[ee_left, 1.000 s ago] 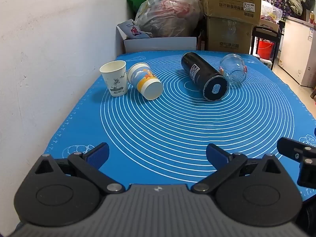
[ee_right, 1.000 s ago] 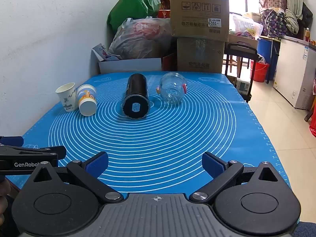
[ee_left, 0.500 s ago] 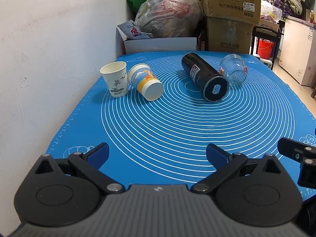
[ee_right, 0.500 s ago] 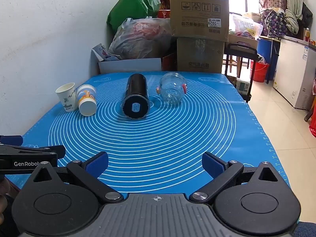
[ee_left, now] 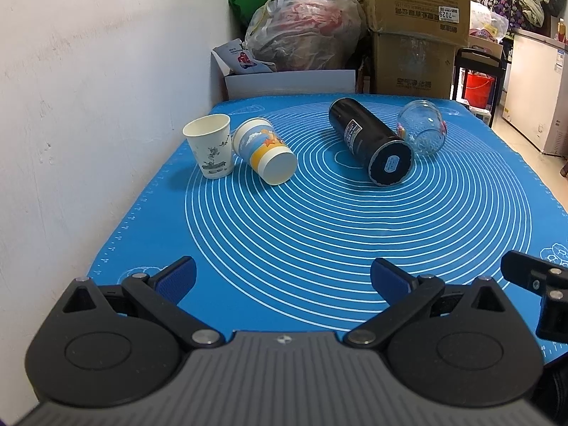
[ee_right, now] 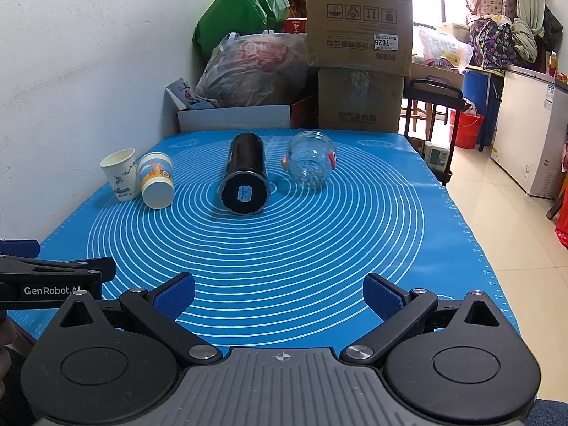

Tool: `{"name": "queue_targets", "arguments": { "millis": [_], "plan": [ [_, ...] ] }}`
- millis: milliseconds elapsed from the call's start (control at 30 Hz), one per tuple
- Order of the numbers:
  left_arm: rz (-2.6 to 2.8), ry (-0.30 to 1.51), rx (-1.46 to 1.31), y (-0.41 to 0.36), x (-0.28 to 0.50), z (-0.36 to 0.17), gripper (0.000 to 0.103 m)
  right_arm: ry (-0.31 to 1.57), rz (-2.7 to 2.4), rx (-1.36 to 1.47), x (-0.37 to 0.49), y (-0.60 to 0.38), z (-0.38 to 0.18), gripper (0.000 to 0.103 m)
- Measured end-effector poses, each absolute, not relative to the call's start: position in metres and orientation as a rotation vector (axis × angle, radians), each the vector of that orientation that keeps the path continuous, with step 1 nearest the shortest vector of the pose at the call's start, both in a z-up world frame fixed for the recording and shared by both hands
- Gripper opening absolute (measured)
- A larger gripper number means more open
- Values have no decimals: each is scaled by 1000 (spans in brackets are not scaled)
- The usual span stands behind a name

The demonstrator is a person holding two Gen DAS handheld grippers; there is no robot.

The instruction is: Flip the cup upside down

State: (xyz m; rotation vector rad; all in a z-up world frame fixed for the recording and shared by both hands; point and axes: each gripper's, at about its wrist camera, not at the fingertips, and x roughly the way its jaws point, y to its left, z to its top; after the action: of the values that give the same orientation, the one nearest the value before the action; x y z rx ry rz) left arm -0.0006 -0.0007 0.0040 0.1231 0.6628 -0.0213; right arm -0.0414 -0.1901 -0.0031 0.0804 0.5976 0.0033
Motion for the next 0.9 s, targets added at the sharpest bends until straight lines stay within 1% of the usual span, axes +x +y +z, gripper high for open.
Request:
{"name": "queue_targets", "arguments": {
  "millis": [900],
  "plan": [
    [-23, 660, 128, 0, 0, 5, 103, 599, 3, 74, -43, -185, -3, 102]
  ]
}}
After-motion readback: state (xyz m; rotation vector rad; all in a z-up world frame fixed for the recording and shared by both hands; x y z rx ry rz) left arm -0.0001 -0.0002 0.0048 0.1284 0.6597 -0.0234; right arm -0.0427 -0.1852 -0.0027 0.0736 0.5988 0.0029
